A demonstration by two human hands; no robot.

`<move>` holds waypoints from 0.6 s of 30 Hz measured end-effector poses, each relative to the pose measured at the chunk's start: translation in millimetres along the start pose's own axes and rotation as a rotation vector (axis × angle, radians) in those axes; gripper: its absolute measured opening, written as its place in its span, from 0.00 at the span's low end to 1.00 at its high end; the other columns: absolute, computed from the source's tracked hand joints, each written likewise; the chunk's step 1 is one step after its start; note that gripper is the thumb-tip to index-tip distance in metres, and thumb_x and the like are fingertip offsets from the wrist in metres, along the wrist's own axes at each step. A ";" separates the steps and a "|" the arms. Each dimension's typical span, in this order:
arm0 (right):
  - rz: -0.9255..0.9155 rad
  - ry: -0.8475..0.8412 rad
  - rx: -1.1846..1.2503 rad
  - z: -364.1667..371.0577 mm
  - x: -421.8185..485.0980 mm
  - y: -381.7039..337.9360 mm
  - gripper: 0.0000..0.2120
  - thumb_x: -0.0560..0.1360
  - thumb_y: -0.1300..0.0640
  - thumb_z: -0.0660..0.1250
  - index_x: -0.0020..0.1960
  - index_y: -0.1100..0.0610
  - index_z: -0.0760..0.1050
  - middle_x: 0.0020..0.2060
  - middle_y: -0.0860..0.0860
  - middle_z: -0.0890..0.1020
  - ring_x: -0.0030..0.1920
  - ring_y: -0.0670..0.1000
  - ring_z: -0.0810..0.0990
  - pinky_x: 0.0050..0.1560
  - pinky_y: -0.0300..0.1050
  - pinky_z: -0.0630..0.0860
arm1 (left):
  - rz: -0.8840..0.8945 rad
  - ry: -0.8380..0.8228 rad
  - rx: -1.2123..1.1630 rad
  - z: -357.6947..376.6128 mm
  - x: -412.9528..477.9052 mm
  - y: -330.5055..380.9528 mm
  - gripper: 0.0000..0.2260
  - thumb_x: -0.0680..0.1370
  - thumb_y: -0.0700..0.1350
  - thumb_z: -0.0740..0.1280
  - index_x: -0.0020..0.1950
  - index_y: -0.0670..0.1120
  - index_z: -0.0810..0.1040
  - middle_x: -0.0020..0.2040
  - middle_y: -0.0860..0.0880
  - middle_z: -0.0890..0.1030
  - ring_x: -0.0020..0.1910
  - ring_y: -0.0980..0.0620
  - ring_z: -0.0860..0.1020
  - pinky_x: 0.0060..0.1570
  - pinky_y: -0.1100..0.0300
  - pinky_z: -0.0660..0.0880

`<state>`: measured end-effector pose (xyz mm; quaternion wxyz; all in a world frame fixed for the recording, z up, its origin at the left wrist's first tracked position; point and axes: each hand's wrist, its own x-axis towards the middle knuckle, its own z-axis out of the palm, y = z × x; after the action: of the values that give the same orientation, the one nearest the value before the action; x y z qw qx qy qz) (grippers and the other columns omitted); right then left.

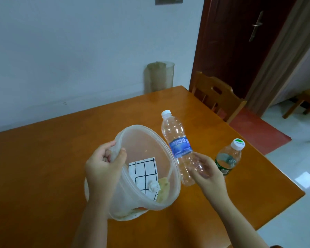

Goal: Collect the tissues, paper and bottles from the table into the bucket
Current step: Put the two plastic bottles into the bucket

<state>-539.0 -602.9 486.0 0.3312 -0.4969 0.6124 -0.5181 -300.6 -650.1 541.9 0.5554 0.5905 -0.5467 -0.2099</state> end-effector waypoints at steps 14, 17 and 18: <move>-0.104 -0.244 -0.156 -8.8 -11.9 -30.7 0.19 0.68 0.56 0.71 0.54 0.39 0.72 0.53 0.47 0.77 0.54 0.45 0.76 0.50 0.44 0.77 | -0.013 -0.002 -0.042 -1.0 -5.1 -7.0 0.11 0.69 0.44 0.70 0.50 0.54 0.77 0.29 0.43 0.73 0.26 0.56 0.68 0.25 0.69 0.68; -0.133 -0.321 -0.236 -10.1 -13.5 -29.5 0.17 0.69 0.51 0.70 0.56 0.41 0.73 0.52 0.45 0.77 0.53 0.43 0.75 0.50 0.43 0.76 | -0.004 0.012 -0.043 -0.1 -4.6 -6.6 0.11 0.69 0.43 0.70 0.50 0.52 0.78 0.28 0.46 0.72 0.26 0.58 0.68 0.27 0.69 0.68; -0.134 -0.336 -0.252 -8.8 -13.1 -29.2 0.16 0.69 0.50 0.69 0.55 0.40 0.73 0.52 0.44 0.77 0.53 0.43 0.75 0.51 0.42 0.76 | -0.002 0.015 -0.048 0.5 -4.4 -5.9 0.11 0.69 0.43 0.70 0.50 0.52 0.78 0.28 0.47 0.71 0.26 0.58 0.68 0.27 0.69 0.68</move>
<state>-535.6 -586.8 514.8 0.3288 -0.6534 0.5740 -0.3681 -300.0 -647.7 534.9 0.5731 0.5792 -0.5367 -0.2192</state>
